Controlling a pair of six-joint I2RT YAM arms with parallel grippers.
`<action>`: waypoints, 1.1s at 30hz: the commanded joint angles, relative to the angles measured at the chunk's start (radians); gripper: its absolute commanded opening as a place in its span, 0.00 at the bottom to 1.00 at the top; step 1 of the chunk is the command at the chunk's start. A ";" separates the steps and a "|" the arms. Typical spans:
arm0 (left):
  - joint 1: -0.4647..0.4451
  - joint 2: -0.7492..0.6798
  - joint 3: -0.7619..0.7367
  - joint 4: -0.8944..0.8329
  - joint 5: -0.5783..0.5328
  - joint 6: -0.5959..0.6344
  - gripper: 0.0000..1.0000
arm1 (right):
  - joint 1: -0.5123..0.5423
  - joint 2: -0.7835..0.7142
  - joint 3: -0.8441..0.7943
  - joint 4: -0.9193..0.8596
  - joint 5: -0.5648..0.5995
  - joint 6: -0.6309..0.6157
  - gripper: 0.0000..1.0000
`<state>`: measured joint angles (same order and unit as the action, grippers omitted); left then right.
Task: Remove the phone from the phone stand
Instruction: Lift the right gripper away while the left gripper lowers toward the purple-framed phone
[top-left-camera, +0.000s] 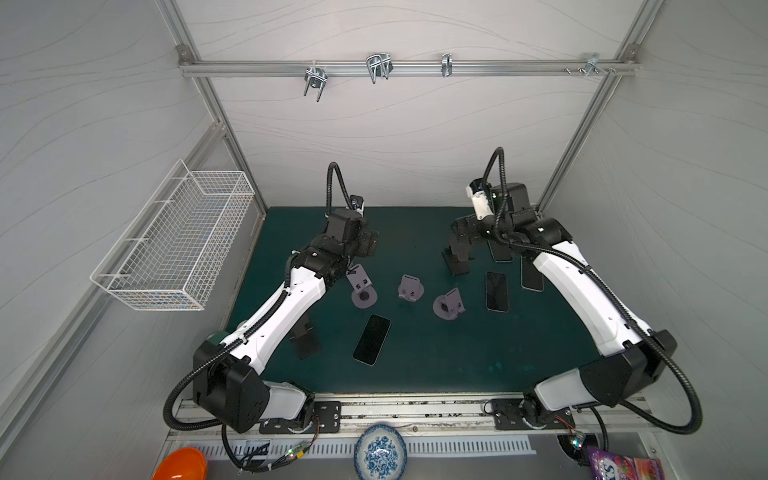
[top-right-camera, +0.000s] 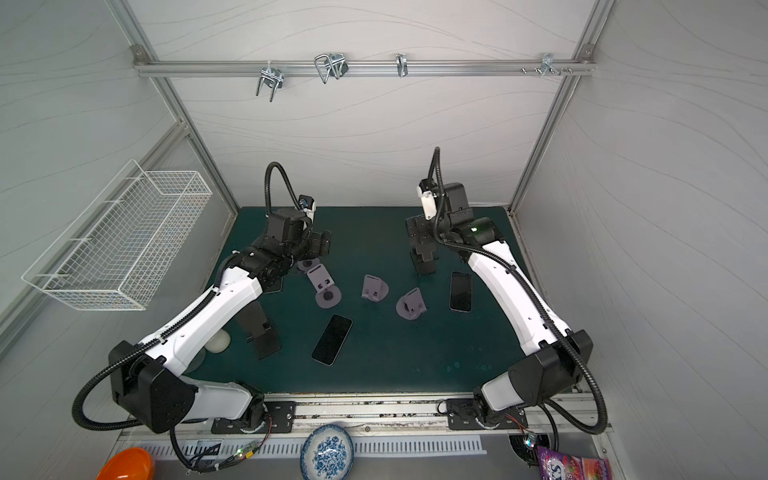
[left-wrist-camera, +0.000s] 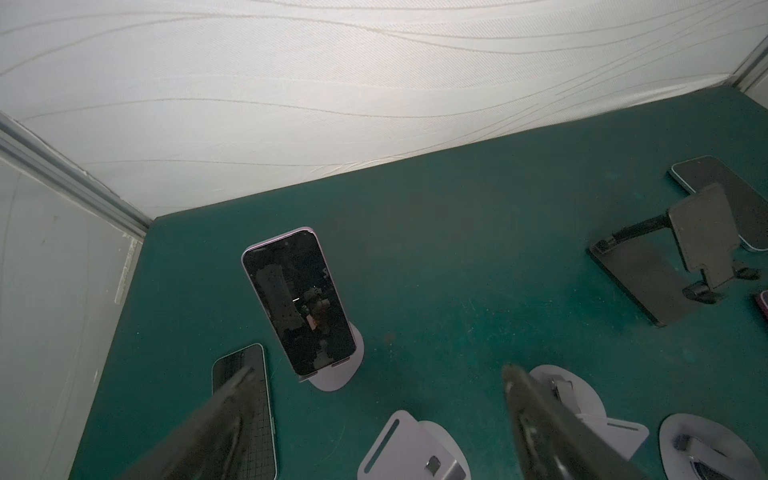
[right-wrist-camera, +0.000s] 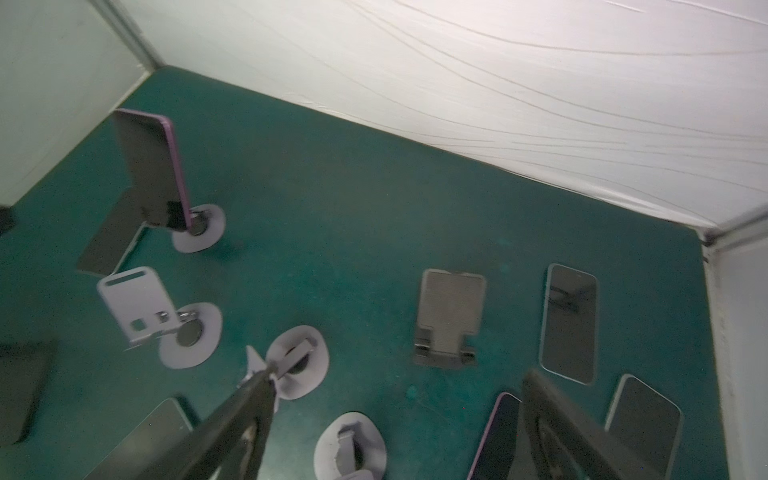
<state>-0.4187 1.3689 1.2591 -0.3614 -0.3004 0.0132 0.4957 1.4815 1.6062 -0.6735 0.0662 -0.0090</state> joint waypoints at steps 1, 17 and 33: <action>0.023 -0.012 0.046 -0.012 -0.023 -0.033 0.94 | 0.075 0.031 0.031 -0.017 -0.060 -0.021 0.93; 0.149 0.156 0.150 -0.067 0.007 -0.164 0.99 | 0.245 -0.023 -0.011 -0.047 -0.133 0.109 0.92; 0.219 0.440 0.385 -0.201 0.040 -0.180 0.99 | 0.274 0.040 0.037 -0.057 -0.191 0.140 0.91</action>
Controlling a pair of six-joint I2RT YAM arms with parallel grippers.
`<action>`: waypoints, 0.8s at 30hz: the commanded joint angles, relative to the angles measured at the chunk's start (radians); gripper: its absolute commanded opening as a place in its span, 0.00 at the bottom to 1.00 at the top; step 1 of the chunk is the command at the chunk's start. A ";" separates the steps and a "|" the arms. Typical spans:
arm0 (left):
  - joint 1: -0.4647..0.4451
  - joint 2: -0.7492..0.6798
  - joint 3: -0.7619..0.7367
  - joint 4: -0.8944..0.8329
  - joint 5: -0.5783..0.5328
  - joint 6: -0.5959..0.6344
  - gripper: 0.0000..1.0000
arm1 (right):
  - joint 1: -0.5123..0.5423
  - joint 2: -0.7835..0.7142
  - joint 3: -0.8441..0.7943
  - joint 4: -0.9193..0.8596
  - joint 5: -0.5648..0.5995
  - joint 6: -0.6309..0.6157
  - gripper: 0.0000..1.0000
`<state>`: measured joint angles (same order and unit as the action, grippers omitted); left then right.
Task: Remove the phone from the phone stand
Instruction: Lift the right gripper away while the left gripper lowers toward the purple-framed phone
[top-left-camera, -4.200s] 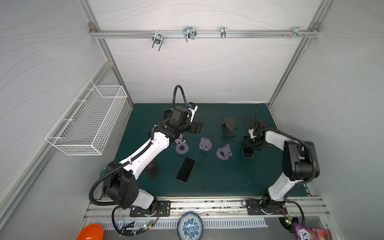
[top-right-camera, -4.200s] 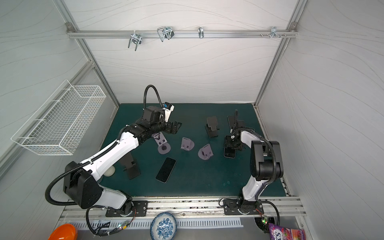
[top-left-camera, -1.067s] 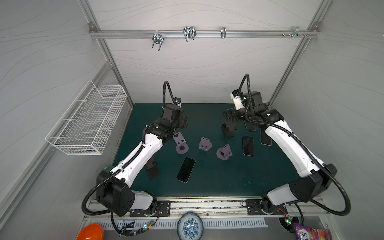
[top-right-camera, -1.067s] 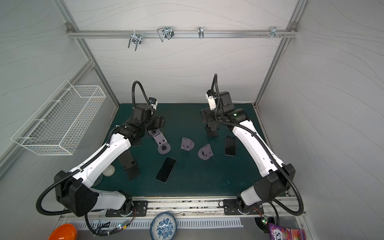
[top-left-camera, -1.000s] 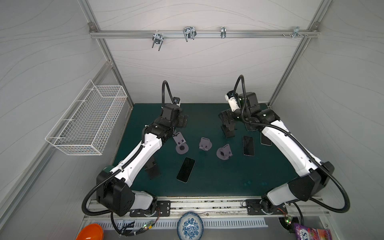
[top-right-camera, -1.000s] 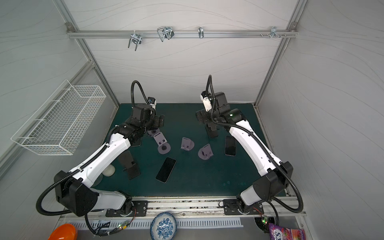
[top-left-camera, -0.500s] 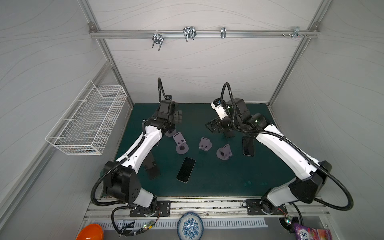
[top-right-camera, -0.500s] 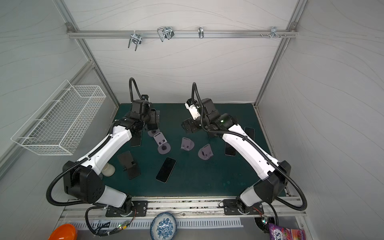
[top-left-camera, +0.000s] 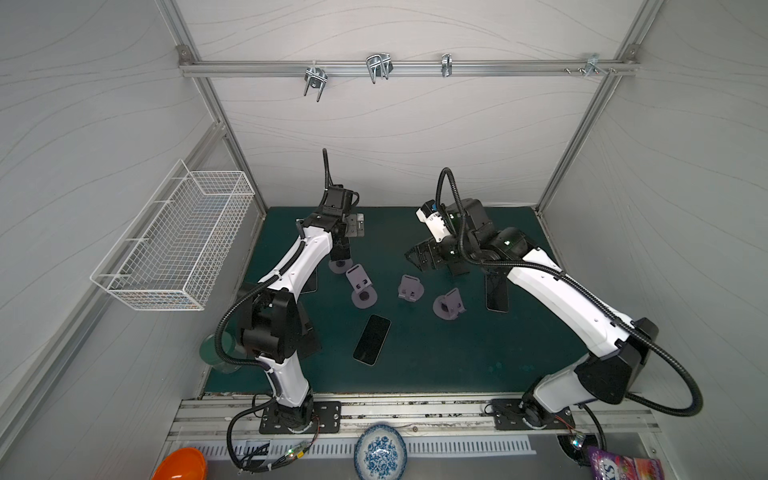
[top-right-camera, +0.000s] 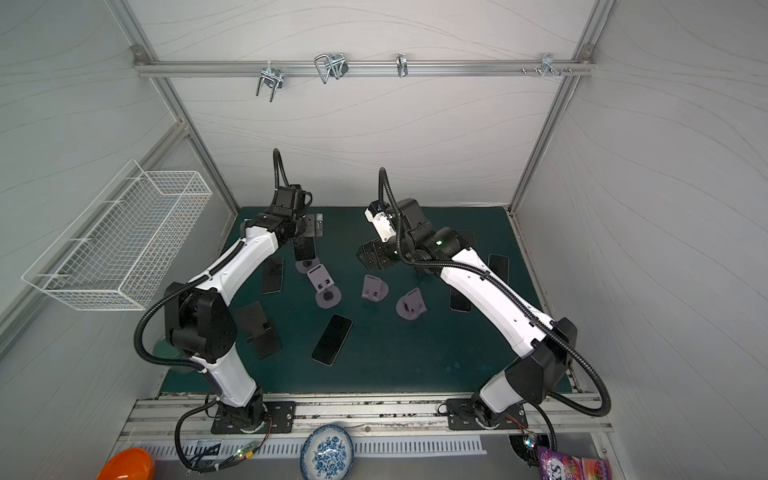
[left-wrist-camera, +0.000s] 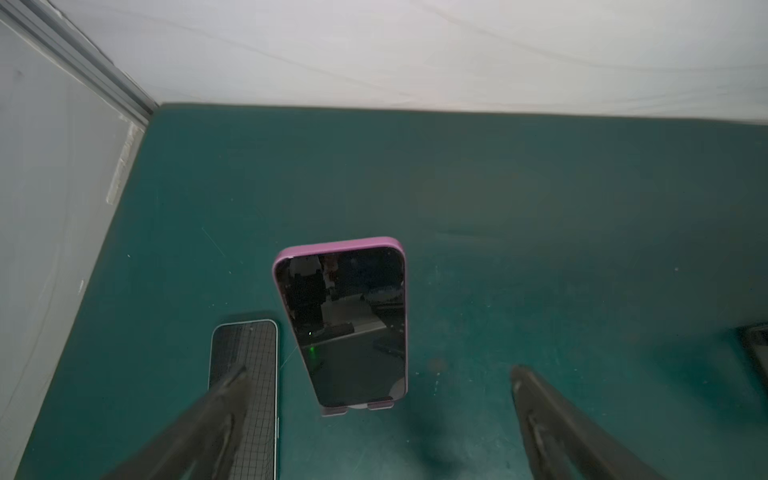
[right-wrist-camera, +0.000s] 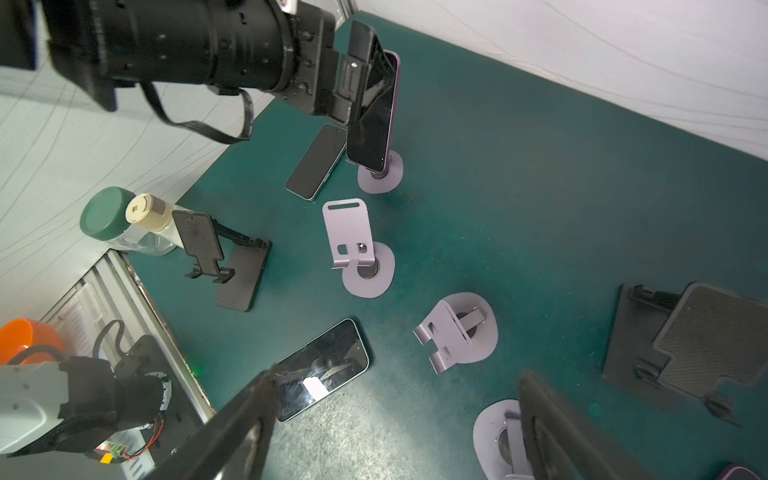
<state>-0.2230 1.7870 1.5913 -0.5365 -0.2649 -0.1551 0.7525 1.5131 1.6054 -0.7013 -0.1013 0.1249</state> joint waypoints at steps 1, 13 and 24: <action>0.031 0.030 0.058 -0.028 0.006 -0.012 0.99 | 0.019 0.009 0.040 -0.030 -0.023 0.004 0.91; 0.052 0.104 0.097 -0.036 0.043 -0.001 0.99 | 0.025 0.025 0.066 -0.056 -0.022 -0.012 0.90; 0.053 0.153 0.127 -0.043 0.030 -0.021 0.99 | 0.028 0.035 0.057 -0.041 -0.032 0.007 0.90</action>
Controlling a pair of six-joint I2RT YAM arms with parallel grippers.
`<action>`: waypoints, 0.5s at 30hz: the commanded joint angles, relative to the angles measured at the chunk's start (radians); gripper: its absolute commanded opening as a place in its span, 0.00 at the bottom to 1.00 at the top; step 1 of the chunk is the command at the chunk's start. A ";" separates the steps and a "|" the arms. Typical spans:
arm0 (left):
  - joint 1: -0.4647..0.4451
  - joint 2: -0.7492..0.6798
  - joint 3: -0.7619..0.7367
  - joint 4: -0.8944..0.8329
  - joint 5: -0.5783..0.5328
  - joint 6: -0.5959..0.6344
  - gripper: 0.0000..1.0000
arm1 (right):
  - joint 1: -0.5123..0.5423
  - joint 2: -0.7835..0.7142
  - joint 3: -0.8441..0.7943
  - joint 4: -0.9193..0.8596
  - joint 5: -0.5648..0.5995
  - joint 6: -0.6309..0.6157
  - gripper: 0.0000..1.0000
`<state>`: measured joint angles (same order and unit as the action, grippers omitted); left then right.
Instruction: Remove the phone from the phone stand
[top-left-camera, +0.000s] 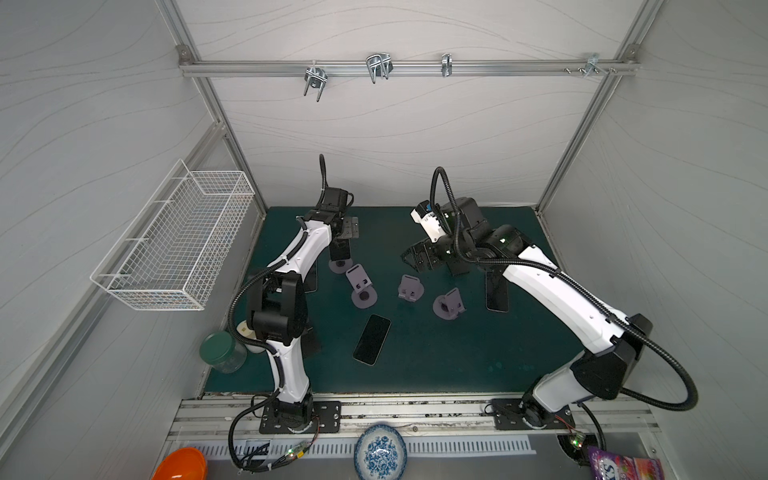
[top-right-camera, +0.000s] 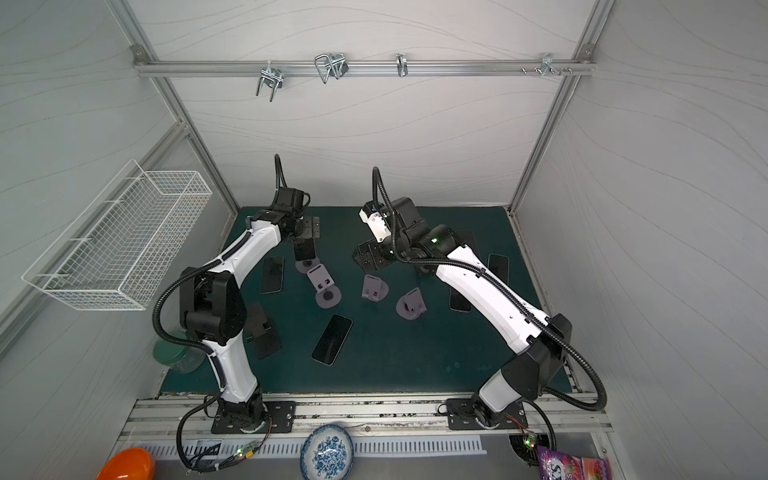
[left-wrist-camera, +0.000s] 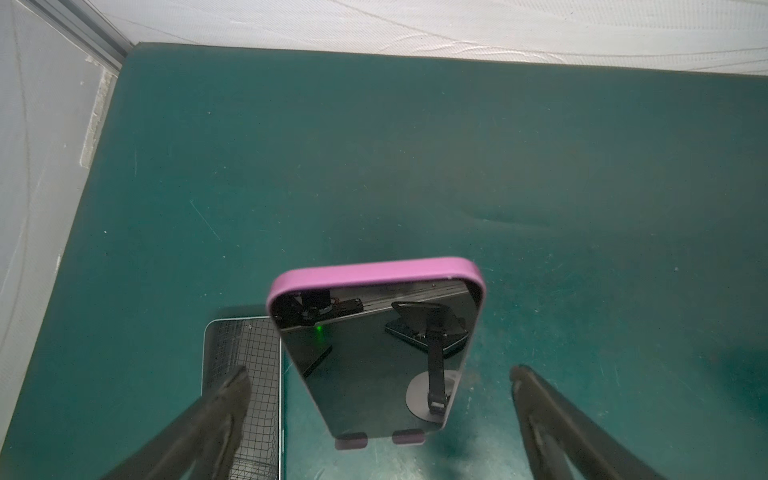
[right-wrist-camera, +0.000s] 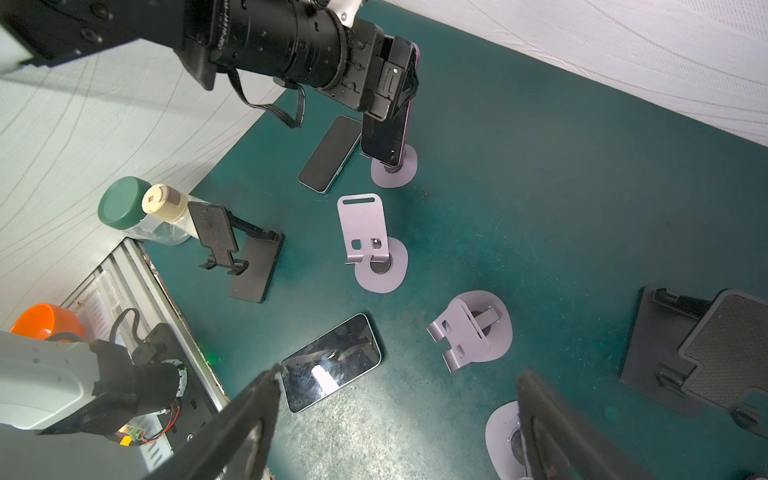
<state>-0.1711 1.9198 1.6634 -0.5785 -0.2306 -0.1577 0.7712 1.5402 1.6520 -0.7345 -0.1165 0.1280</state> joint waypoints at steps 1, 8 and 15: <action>0.001 0.025 0.057 -0.001 -0.005 -0.025 0.99 | 0.013 0.006 0.009 -0.005 -0.017 0.005 0.90; 0.001 0.055 0.057 0.010 -0.024 -0.044 0.99 | 0.016 -0.002 0.000 0.007 -0.020 0.006 0.90; 0.001 0.073 0.051 0.013 -0.037 -0.044 0.99 | 0.019 -0.010 -0.009 0.003 -0.023 0.003 0.90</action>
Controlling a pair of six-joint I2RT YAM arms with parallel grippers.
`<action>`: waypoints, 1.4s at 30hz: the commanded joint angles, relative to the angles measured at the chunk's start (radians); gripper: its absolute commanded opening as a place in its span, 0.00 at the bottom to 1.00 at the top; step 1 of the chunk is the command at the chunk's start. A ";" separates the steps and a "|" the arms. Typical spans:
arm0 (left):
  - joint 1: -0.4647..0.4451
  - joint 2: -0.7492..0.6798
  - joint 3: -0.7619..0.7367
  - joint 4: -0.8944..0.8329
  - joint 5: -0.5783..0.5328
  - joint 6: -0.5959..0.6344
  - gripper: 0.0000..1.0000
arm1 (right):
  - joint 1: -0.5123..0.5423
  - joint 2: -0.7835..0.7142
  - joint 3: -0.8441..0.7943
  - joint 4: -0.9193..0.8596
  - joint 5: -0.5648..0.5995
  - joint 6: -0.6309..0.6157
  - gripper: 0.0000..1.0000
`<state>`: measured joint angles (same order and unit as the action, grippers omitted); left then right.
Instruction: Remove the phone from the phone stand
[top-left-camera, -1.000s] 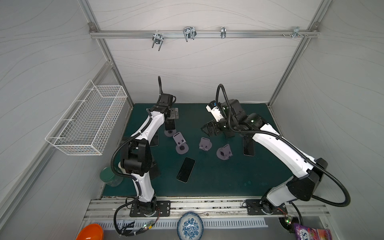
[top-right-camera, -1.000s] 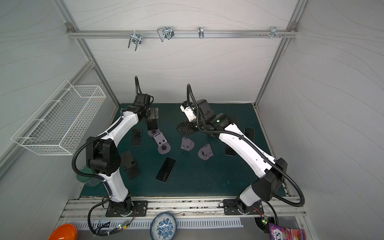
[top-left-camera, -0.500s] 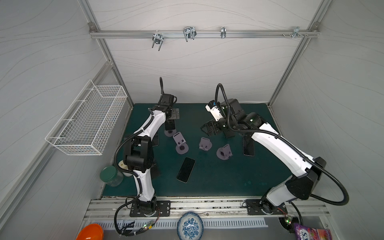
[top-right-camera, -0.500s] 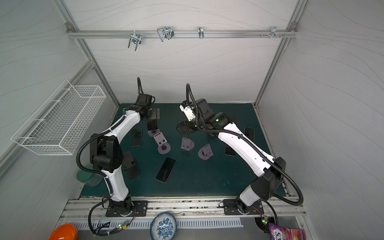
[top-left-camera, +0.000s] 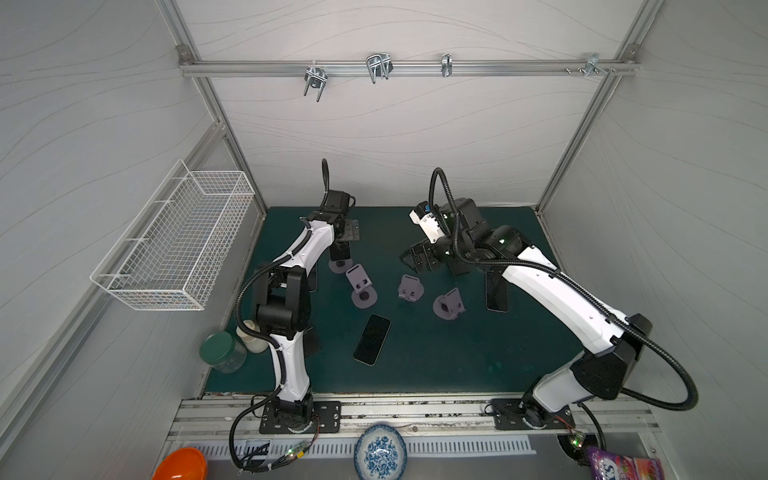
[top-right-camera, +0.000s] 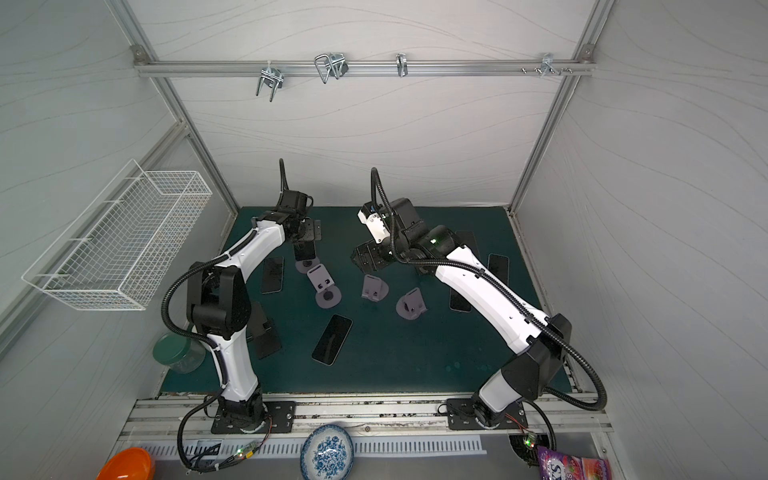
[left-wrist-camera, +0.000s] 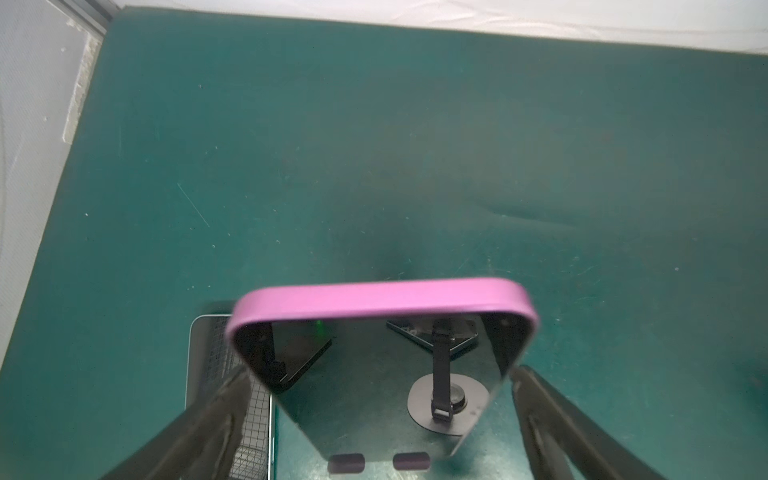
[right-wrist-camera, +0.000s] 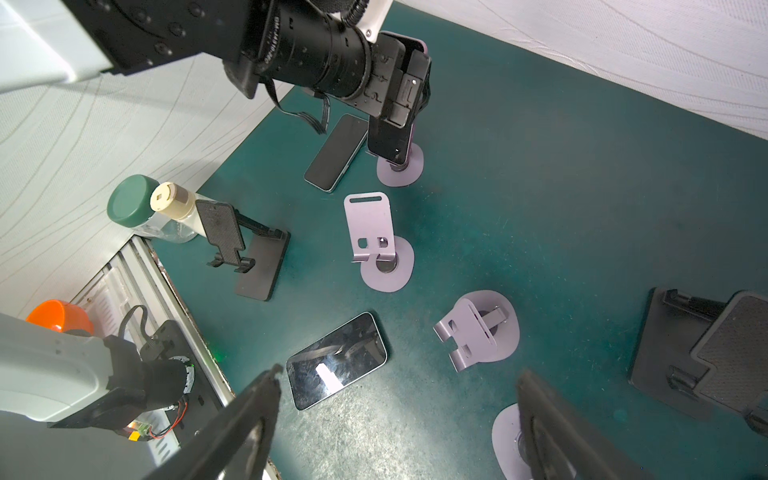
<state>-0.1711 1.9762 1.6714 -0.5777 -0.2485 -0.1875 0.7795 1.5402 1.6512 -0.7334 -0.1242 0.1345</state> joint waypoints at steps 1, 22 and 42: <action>0.001 0.019 0.041 0.013 -0.018 -0.015 0.98 | 0.010 -0.012 -0.010 0.001 -0.017 -0.003 0.89; 0.001 0.029 0.024 0.030 -0.005 -0.006 0.92 | 0.009 -0.007 -0.012 -0.001 -0.019 -0.004 0.89; 0.008 0.024 0.018 0.033 0.018 -0.005 0.90 | 0.010 -0.011 -0.016 -0.001 -0.017 -0.012 0.89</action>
<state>-0.1699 1.9915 1.6714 -0.5678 -0.2424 -0.1905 0.7799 1.5402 1.6348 -0.7338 -0.1329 0.1341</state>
